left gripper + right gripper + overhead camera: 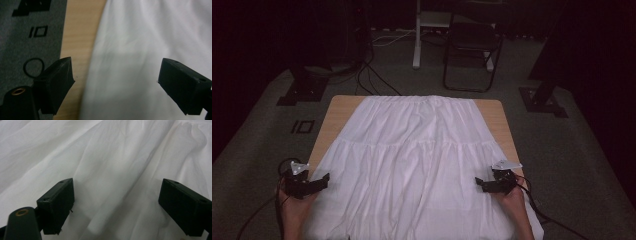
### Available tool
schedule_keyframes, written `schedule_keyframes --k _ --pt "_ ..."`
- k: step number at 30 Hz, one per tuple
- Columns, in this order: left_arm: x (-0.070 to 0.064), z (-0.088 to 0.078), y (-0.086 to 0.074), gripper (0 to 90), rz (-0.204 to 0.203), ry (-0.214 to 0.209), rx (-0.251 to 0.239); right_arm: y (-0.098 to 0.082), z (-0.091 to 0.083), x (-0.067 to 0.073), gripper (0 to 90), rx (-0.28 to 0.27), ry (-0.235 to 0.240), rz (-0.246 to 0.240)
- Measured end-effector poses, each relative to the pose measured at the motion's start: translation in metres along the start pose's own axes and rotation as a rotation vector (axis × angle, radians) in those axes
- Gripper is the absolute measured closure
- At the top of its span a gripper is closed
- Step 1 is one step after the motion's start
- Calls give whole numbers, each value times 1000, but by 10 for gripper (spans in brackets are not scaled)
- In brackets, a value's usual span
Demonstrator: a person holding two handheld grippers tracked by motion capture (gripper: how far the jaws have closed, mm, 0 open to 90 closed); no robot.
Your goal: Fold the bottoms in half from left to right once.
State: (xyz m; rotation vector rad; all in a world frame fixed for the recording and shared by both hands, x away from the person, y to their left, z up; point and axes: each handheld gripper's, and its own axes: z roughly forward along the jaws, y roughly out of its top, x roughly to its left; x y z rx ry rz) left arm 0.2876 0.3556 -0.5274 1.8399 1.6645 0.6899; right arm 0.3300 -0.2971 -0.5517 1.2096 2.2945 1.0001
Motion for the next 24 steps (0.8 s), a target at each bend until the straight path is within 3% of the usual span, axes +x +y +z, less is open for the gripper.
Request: schedule_keyframes --k 6,12,18,22,24 --pt "0 5 -10 125 19 -10 70 0 0 0 126 0 1 0" --pt "-11 -1 -19 127 56 -56 65 0 0 0 126 0 2 -3" --pt "-31 -14 -32 160 103 -98 54 0 0 1 131 0 7 -7" --pt "-39 -22 -35 407 120 -125 40 -1 -1 1 133 -1 9 -10" --pt "-40 -22 -33 608 134 -149 36 -1 -1 2 134 -2 8 -10"
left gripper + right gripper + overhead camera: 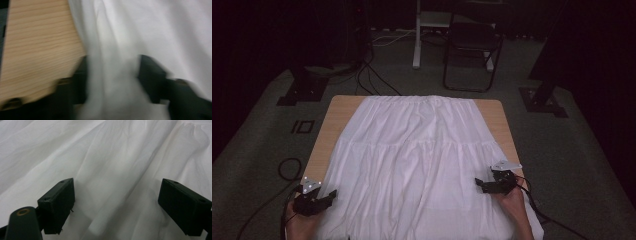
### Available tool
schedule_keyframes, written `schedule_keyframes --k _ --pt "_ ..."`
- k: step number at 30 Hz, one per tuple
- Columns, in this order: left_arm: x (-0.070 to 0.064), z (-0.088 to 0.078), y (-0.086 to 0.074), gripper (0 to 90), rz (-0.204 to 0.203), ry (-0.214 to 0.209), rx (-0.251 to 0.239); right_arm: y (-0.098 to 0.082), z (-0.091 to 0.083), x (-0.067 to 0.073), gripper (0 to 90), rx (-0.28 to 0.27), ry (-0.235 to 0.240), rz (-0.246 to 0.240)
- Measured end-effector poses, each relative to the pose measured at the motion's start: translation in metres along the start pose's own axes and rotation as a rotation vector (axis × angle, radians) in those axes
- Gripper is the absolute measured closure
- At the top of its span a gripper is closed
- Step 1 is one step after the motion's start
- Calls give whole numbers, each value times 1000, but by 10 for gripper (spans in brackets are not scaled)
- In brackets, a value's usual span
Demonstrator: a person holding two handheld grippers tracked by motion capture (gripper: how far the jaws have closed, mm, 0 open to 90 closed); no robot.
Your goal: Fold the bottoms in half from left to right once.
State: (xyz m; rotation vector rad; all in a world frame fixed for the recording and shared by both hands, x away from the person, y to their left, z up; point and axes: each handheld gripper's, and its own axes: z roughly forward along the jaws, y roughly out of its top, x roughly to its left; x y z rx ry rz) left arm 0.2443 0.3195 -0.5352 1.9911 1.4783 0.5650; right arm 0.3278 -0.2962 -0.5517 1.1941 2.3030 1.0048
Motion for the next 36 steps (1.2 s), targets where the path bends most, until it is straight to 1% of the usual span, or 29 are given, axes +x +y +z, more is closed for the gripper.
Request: schedule_keyframes --k 1,2,3,4,5,6,7,8,9,10,11,12,13,15,16,17,18,19,22,24,26,27,28,30,31,32,34,35,36 --pt "0 0 1 696 -1 -10 1 0 0 0 143 -1 -2 2" --pt "0 1 1 793 1 -29 2 -1 -1 1 177 -4 -3 5" --pt "-1 1 1 849 0 -33 1 -1 -3 2 242 -13 2 8" --pt "-2 1 2 859 6 -31 2 -1 -5 2 303 -20 18 19" --pt "-2 1 2 863 14 -30 4 -1 -10 2 314 -33 43 34" --pt "-1 1 2 865 10 -35 3 0 -18 1 318 -65 50 51" --pt "0 1 1 865 5 -41 0 0 -27 0 316 -98 35 63" --pt "2 1 0 864 -5 -53 -4 1 -38 -2 301 -129 7 69" --pt "4 1 0 864 -11 -65 -10 1 -47 -5 263 -146 -34 76" --pt "5 1 -1 864 -17 -73 -14 -1 -56 -8 212 -150 -85 80" --pt "5 1 -1 865 -15 -77 -14 -3 -61 -11 160 -136 -127 88" --pt "5 1 -1 864 -11 -76 -14 -7 -64 -15 133 -105 -163 92" --pt "5 1 -1 864 -7 -73 -14 -13 -66 -18 131 -75 -190 100" --pt "4 1 0 864 -3 -69 -9 -27 -64 -24 111 -33 -206 129" --pt "4 1 0 864 0 -67 -8 -33 -62 -26 110 -12 -209 138" --pt "4 1 0 864 -1 -66 -7 -38 -61 -27 105 12 -197 150" --pt "4 2 1 864 0 -66 -8 -41 -60 -28 105 20 -189 164" --pt "4 2 1 864 1 -67 -8 -44 -60 -29 105 27 -194 170" --pt "4 2 1 864 4 -64 -9 -50 -60 -27 106 49 -175 171" --pt "5 2 1 864 5 -60 -10 -54 -61 -25 112 39 -158 162" --pt "4 3 2 864 15 -47 -8 -57 -63 -21 138 29 -140 147" --pt "5 3 3 864 22 -38 -6 -58 -63 -18 145 21 -145 143" --pt "5 3 4 865 31 -26 0 -59 -64 -15 172 13 -148 148" --pt "6 2 6 866 39 -10 -2 -59 -66 -12 279 5 -150 147" --pt "8 1 8 866 38 -7 -9 -58 -67 -10 376 4 -150 147" --pt "10 0 10 866 31 -5 -18 -57 -68 -10 525 2 -144 142" --pt "15 -3 13 867 17 -2 -42 -55 -68 -10 751 0 -134 138" --pt "17 -5 15 867 17 2 -55 -53 -67 -11 832 3 -128 141" --pt "19 -6 17 868 17 9 -65 -52 -66 -11 858 1 -120 145"
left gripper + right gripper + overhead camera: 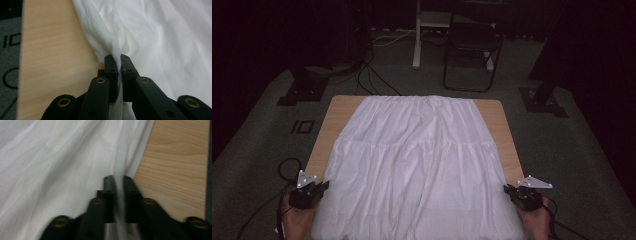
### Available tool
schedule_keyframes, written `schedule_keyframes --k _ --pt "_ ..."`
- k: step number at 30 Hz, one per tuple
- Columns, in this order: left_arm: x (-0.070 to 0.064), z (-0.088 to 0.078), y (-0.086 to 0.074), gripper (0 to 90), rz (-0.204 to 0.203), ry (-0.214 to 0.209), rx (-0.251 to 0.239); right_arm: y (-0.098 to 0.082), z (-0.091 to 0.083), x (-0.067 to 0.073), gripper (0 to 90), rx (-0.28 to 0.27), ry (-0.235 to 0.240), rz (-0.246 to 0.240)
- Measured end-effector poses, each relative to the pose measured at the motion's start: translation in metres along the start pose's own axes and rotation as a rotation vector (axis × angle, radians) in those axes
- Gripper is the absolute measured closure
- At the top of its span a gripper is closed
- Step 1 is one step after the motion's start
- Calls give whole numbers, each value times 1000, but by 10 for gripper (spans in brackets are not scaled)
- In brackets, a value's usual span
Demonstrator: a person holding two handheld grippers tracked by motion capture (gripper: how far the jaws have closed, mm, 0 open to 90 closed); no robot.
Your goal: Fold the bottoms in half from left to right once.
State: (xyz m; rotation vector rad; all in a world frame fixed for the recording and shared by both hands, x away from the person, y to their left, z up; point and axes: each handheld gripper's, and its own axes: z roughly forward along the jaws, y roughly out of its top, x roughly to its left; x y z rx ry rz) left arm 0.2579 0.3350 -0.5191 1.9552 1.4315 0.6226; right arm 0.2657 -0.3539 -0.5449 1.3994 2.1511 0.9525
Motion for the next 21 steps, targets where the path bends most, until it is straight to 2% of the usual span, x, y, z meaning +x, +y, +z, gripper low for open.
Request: schedule_keyframes --k 3,5,8,11,13,16,18,20,21 --pt "10 -2 8 868 23 53 4 1 2 2 866 1 23 0" --pt "24 -5 13 868 10 118 5 2 2 2 860 1 29 -3" --pt "48 -12 17 870 -29 223 9 1 2 2 850 -6 40 -5" --pt "74 -20 19 870 -95 297 -2 1 2 1 845 -8 45 -5" --pt "86 -24 21 871 -127 336 -9 1 2 2 842 -8 43 -12" --pt "100 -29 24 872 -152 397 -13 1 3 2 835 -13 49 -4" --pt "107 -33 24 874 -168 454 -15 1 2 1 832 -17 49 -1" --pt "108 -36 24 875 -189 525 -10 1 2 1 831 -24 50 -2" --pt "105 -37 25 875 -183 546 -5 1 1 1 829 -26 51 0"
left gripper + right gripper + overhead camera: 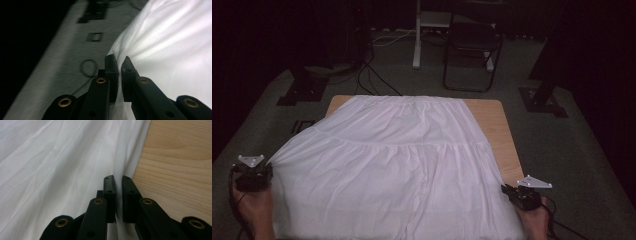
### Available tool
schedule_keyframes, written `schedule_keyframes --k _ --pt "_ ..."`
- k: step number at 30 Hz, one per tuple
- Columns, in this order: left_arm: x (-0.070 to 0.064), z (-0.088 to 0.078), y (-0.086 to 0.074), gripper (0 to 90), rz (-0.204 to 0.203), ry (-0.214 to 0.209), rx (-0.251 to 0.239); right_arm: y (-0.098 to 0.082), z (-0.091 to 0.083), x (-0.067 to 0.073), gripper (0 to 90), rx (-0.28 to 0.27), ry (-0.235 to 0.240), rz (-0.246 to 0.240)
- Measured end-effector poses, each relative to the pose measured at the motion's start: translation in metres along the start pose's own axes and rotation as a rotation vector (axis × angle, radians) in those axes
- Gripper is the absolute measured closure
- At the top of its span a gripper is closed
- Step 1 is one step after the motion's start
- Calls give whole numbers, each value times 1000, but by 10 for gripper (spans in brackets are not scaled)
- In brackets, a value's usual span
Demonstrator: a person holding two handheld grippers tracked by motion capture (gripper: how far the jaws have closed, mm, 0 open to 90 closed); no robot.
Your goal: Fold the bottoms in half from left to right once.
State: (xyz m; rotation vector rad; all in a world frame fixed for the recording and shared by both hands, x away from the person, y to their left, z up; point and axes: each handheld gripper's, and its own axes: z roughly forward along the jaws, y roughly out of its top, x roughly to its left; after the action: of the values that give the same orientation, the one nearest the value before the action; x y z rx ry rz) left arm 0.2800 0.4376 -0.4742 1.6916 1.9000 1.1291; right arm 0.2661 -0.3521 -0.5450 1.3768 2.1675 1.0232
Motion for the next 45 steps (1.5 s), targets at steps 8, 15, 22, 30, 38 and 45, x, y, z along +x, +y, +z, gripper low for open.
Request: schedule_keyframes --k 8,15,22,30,38,45 --pt "-42 -47 5 874 94 -208 -128 0 2 2 776 8 -3 -13" --pt "-100 -106 29 873 215 -549 -295 -2 5 0 603 -22 29 6" --pt "-190 -145 67 873 378 -924 -395 -1 8 3 541 -29 11 -15" --pt "-321 -178 98 874 512 -1313 -446 1 10 5 536 -25 -34 -24" --pt "-424 -151 81 736 639 -1363 -213 4 9 8 461 8 -68 -9" --pt "-400 -138 83 507 575 -1294 -236 36 -14 32 410 -94 -113 -18"
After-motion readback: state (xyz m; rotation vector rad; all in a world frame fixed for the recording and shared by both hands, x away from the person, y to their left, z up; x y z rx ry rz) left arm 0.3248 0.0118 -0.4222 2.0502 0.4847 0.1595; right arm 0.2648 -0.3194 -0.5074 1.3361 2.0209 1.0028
